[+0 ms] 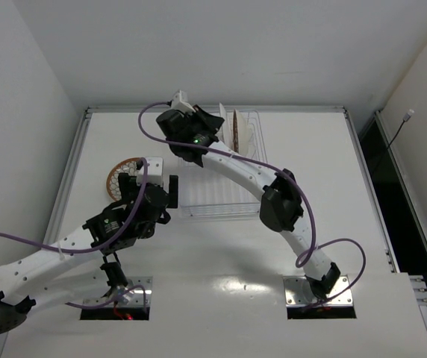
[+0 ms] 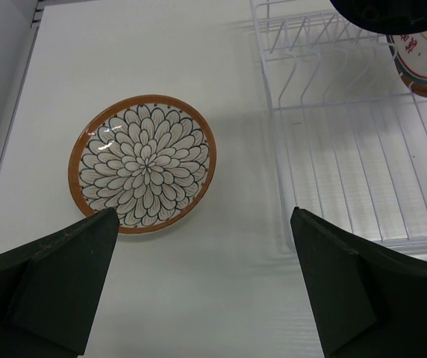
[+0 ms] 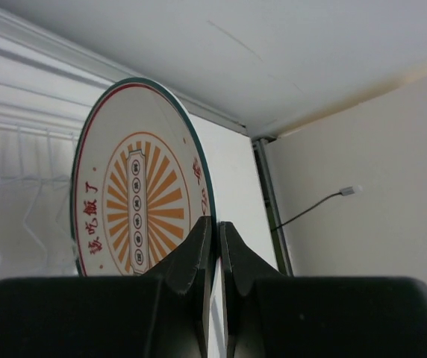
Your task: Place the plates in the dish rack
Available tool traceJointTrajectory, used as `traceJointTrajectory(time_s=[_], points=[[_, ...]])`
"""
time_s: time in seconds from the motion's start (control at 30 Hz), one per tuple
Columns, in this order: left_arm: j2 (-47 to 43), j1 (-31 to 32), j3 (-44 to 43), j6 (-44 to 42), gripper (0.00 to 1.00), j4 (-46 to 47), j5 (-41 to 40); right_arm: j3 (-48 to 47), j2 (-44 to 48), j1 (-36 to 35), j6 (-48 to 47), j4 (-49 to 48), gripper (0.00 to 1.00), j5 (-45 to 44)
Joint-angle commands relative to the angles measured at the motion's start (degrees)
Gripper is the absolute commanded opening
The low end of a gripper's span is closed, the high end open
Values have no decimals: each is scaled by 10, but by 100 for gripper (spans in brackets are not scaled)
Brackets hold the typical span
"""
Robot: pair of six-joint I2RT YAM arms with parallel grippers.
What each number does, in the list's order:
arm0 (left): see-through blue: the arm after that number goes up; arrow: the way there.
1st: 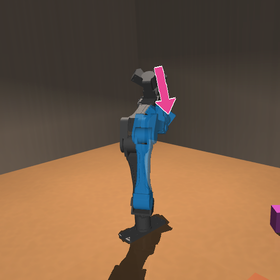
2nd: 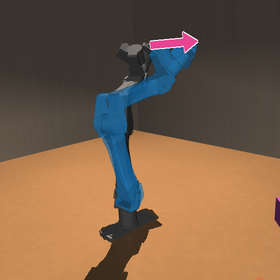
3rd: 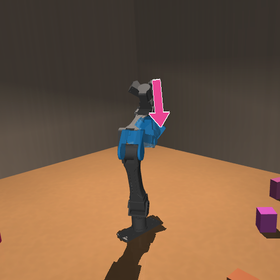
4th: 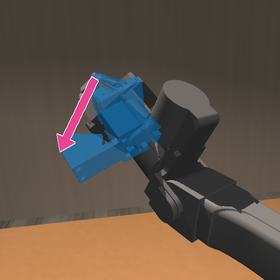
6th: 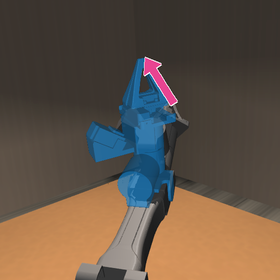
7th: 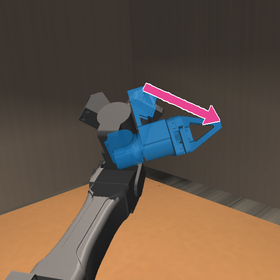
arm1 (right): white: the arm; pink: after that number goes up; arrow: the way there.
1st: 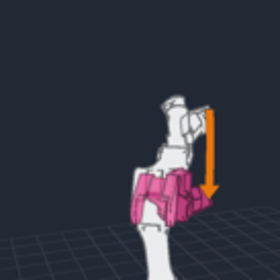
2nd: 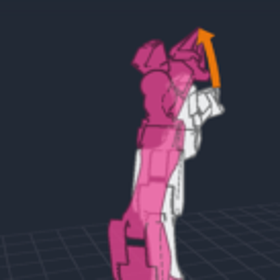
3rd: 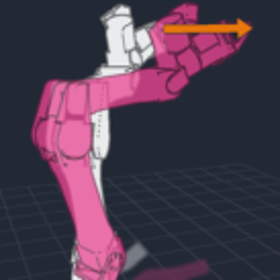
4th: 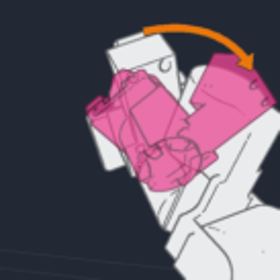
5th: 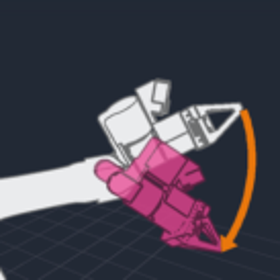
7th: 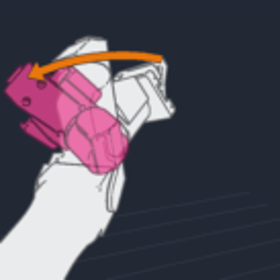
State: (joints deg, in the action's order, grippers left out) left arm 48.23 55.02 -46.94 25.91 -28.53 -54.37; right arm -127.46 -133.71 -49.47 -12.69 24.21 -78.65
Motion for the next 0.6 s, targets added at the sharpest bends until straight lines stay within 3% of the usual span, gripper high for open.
traceJointTrajectory(time_s=[0.0, 0.13, 0.27, 0.37, 0.47, 0.5, 0.57], points=[[-9, -5, 3, -2, 100, 24, -1, -24, 3, 2, 97, 69, 0, 41], [-9, -5, 8, -2, 100, 24, -1, -35, -2, 7, 184, 154, 0, 99], [-3, -5, 8, -2, 100, 24, -12, -35, 4, 12, 241, 206, 10, 179], [2, -5, 8, -2, 100, 19, -19, -35, 27, 18, 263, 228, 22, 196], [7, -5, 8, 3, 100, 14, -30, -35, 50, 25, 277, 240, 42, 224], [7, -5, 8, 3, 100, 14, -30, -35, 69, 25, 277, 246, 53, 229], [7, -5, 8, 3, 100, 14, -36, -35, 91, 25, 271, 246, 58, 235]])
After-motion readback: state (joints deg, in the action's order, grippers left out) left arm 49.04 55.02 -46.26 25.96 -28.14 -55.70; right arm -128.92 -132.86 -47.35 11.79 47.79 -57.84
